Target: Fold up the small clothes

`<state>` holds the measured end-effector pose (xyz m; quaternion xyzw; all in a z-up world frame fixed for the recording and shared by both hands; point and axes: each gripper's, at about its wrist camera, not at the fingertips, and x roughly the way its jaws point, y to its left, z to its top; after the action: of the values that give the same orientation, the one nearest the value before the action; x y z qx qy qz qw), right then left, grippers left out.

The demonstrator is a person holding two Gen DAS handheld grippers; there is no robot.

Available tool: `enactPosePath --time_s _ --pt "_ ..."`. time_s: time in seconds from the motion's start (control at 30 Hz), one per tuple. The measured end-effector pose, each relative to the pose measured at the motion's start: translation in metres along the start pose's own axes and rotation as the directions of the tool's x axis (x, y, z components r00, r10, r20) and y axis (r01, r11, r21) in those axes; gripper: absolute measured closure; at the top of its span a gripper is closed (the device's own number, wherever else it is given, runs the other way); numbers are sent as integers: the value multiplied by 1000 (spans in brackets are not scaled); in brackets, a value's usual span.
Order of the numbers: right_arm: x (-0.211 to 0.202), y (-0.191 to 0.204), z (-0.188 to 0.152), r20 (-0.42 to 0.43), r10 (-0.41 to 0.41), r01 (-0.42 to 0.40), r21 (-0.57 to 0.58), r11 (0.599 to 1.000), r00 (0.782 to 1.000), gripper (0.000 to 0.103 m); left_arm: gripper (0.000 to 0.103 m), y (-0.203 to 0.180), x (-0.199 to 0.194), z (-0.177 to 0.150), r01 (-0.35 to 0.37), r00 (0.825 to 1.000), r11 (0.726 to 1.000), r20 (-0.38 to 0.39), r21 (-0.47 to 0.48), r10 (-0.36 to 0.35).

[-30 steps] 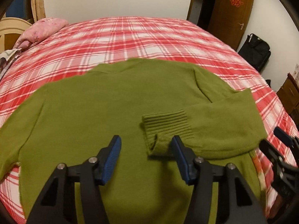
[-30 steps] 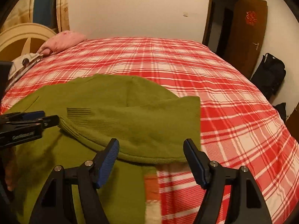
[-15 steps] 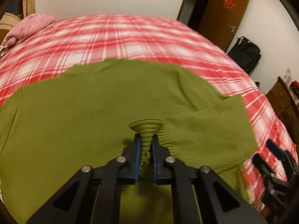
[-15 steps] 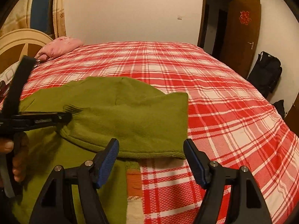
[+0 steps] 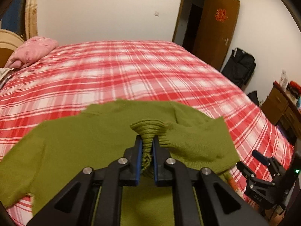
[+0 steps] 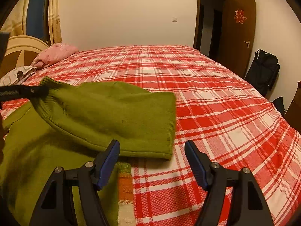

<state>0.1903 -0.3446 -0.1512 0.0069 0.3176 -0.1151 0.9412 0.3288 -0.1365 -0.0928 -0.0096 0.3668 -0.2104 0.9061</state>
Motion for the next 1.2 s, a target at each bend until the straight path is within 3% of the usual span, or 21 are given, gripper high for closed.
enactPosePath --time_s 0.27,0.77,1.07,1.2 --pt "2 4 -4 -5 2 -2 -10 1000 1000 31 93 53 -22 -2 -67 998 995 13 -74 69" --pt "12 15 -10 -46 12 -14 -52 999 999 31 93 135 1 -50 -177 983 961 -80 -214 164" --pt "23 33 -3 -99 31 -43 -120 992 995 31 92 141 24 -59 -194 976 961 -141 -200 167" --pt "43 57 15 -91 -60 37 -238 970 994 31 91 139 22 -59 -202 974 961 -137 -187 178"
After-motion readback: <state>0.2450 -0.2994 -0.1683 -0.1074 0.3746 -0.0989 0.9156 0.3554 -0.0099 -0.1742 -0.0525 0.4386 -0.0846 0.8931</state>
